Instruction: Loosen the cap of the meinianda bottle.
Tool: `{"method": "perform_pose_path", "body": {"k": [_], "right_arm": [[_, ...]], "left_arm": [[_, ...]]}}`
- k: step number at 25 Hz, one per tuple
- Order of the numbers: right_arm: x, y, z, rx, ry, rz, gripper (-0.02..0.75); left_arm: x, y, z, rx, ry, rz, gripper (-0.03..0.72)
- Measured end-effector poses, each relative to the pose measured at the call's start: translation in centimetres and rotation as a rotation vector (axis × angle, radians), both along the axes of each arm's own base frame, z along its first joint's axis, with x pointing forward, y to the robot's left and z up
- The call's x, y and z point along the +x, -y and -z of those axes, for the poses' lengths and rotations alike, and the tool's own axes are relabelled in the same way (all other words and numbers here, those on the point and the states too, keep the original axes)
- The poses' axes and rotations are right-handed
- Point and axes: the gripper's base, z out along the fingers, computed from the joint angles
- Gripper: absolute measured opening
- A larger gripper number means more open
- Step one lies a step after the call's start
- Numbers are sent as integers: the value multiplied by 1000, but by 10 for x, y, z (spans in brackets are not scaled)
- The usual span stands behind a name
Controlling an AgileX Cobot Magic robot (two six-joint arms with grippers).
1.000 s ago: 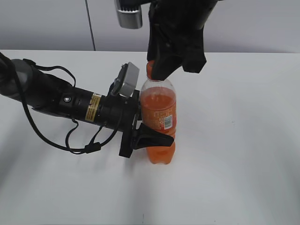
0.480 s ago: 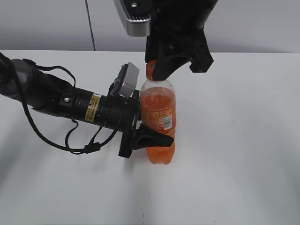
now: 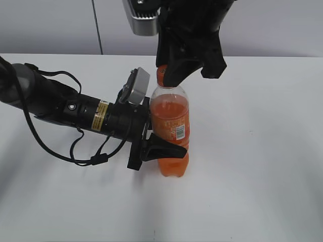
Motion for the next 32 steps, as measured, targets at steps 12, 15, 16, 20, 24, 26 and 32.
{"method": "perform_pose_path", "body": {"k": [12,15,16,20,24,26,32], "right_arm": [[0,0,0,7,-16,36,293],[0,-1,0,17,-25,41,312],[-1,-2,1,26,-32,41,318],[-1,-6,2,49,-53,42,346],[-2,-6,2,56,-60,44,379],[-2,-6,2,58,-65,53,403],[-1,-8,-6,89,-82,140,420]], "left_arm": [[0,0,0,-1,-4,1,412],[0,0,0,0,-8,1,412],[-1,0,0,0,-11,1,412],[-1,0,0,1,-17,-1,412],[0,0,0,2,-22,-5,412],[0,0,0,2,-22,-5,412],[0,0,0,1,-23,-6,412]]}}
